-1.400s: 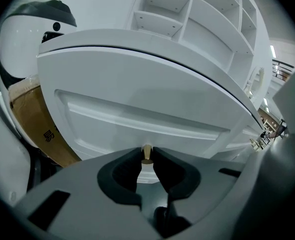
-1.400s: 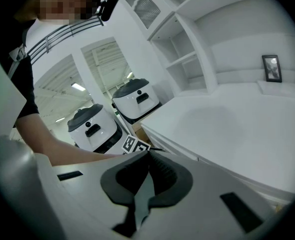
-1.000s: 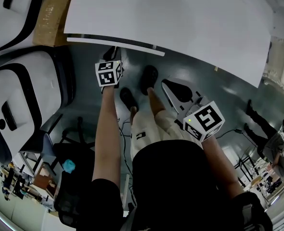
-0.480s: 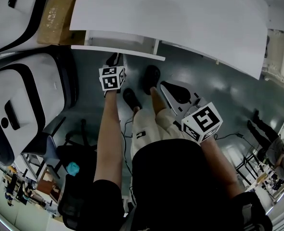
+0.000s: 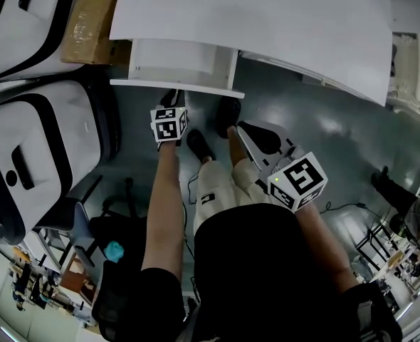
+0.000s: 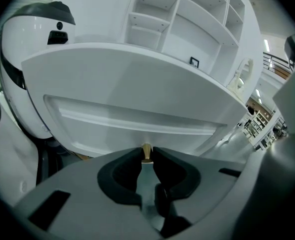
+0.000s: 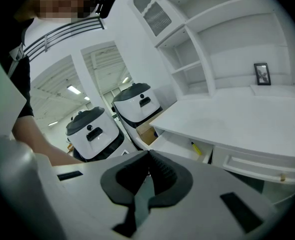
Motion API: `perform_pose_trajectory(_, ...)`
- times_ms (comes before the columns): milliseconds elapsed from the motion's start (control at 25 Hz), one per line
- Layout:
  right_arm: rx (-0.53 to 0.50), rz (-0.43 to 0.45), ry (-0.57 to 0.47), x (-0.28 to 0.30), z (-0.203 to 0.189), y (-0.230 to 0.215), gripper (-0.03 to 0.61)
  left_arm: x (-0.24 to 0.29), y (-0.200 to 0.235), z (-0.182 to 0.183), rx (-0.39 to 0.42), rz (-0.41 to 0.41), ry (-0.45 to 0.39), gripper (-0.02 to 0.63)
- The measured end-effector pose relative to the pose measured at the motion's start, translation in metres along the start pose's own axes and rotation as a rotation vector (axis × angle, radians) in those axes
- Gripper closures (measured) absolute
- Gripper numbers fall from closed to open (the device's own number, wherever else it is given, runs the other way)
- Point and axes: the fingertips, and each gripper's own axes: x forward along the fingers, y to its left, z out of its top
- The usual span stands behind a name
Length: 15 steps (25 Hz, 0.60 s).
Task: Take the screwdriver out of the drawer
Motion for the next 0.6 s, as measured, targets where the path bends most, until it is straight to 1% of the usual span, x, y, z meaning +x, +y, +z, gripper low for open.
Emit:
perform_pose_trajectory(240, 0.01, -0.015, -0.01, -0.002, -0.009, 0.02, 0.56, -0.017, 0.0, -0.024, -0.004, -0.007, 0.013, 0.528)
perform_pose_trajectory(600, 0.01, -0.031, -0.021, -0.003, -0.022, 0.053, 0.56, -0.035, -0.001, -0.049, -0.009, -0.013, 0.026, 0.528)
